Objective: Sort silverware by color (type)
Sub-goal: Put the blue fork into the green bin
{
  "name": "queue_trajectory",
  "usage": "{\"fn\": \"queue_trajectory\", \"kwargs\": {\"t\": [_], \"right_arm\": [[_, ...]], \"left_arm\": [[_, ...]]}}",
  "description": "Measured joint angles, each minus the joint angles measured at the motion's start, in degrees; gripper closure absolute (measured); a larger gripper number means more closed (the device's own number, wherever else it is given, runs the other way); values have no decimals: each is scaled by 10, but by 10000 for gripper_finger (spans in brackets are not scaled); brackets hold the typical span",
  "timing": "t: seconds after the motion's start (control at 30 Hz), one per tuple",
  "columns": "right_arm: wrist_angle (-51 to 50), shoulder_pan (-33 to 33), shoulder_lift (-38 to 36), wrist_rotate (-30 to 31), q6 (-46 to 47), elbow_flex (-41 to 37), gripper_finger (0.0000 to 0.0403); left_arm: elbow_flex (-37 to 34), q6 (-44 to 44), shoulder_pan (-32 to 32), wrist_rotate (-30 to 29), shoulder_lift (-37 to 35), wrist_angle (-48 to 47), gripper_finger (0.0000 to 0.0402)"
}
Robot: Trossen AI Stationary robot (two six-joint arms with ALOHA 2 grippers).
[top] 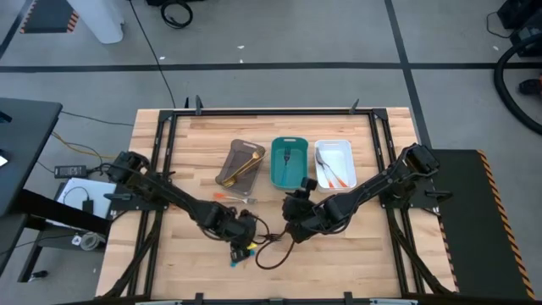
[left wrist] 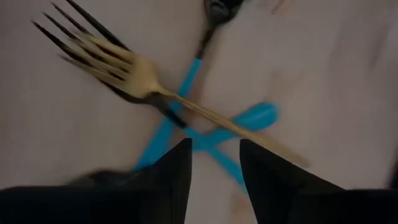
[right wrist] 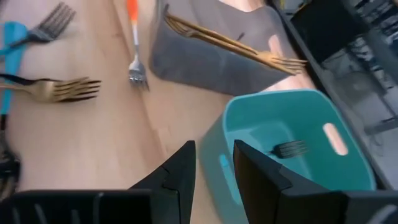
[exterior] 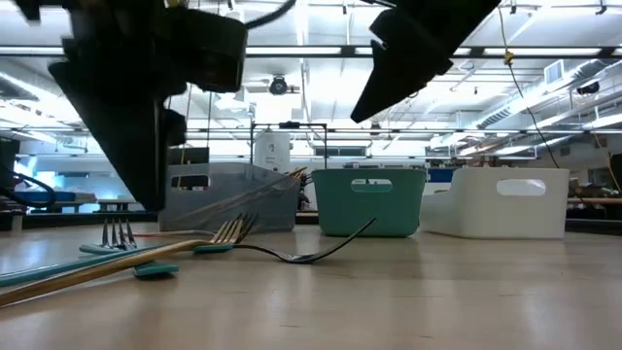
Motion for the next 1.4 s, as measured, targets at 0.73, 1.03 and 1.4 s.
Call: {"fn": "queue_trajectory", "kwargs": {"t": [0.73, 1.03, 1.4], "right_arm": [[6, -18, 6, 90, 59, -23, 288], [47, -20, 6, 70, 56, -59, 288], [69, -17, 6, 46, 58, -61, 288]], "left_arm": [[7, -231, -31, -103, 40, -29, 260], [18, -226, -29, -106, 56, -30, 260], [35, -196, -30, -88, 65, -28, 260]]}}
